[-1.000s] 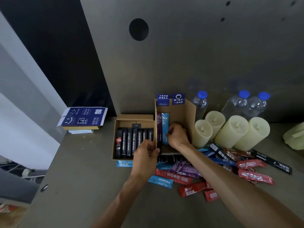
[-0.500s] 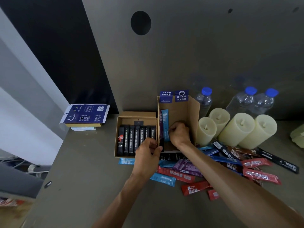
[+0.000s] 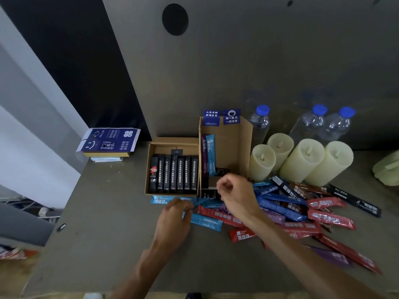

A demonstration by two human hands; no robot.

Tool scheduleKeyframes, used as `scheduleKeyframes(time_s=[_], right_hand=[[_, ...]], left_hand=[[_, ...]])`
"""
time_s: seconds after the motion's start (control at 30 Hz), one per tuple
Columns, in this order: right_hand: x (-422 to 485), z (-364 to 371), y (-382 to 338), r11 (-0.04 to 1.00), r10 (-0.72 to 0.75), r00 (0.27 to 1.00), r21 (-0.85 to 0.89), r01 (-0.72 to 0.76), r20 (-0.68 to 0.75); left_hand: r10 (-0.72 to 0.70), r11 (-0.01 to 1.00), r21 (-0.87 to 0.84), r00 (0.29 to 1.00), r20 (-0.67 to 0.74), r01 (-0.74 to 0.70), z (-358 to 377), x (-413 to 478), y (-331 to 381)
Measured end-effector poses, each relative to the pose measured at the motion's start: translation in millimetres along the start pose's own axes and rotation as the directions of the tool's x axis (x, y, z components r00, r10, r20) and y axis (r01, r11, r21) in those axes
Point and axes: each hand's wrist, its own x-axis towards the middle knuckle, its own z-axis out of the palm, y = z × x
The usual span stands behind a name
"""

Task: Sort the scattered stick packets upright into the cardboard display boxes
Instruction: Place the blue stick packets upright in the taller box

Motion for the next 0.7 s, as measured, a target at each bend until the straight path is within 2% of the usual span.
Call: scheduleKeyframes(time_s=[0.1,0.17,0.27,0.37,0.43,0.57,0.7], right_hand=[[-37.6,-4.0,12.7,0.999,-0.025,0.998,-0.029,0.027,0.057],[-55.1,-4.1,23.9,0.998,-0.013,0.996,-0.055,0.018,0.087],[-72.2,-1.0,40.3,0.997,-0.004,0.992,-0.082,0.015,0.124],[-80.1,1.6,50.7,0.994,-0.015,0.992,-0.108,0.028,0.124],[-81.5,0.6,52.0,0.996,0.014,0.992,-0.094,-0.002,0.125],[-79.0,-9.8,45.5,0.993,0.121,0.966,-0.018,-0.120,0.230],[-76.6,-27.1,44.0,0.957,0.221,0.937,0.124,-0.261,0.270]], left_hand=[[0.114,0.965,0.232,0.992,0.049,-0.123,8.6,-12.9,-8.8],[0.166,0.934,0.312,0.985,0.051,-0.174,10.9,-19.9,-10.6],[0.183,0.933,0.313,0.983,0.018,-0.179,11.2,-28.1,-10.4],[0.130,0.950,0.284,0.991,0.031,-0.133,10.8,-33.9,-8.3],[0.069,0.968,0.235,0.994,0.079,-0.086,9.2,-37.1,-2.9],[-0.003,1.000,-0.001,0.989,0.149,0.003,3.3,-42.1,11.5],[-0.067,0.968,-0.230,0.984,0.164,0.104,-4.0,-45.7,23.7]])
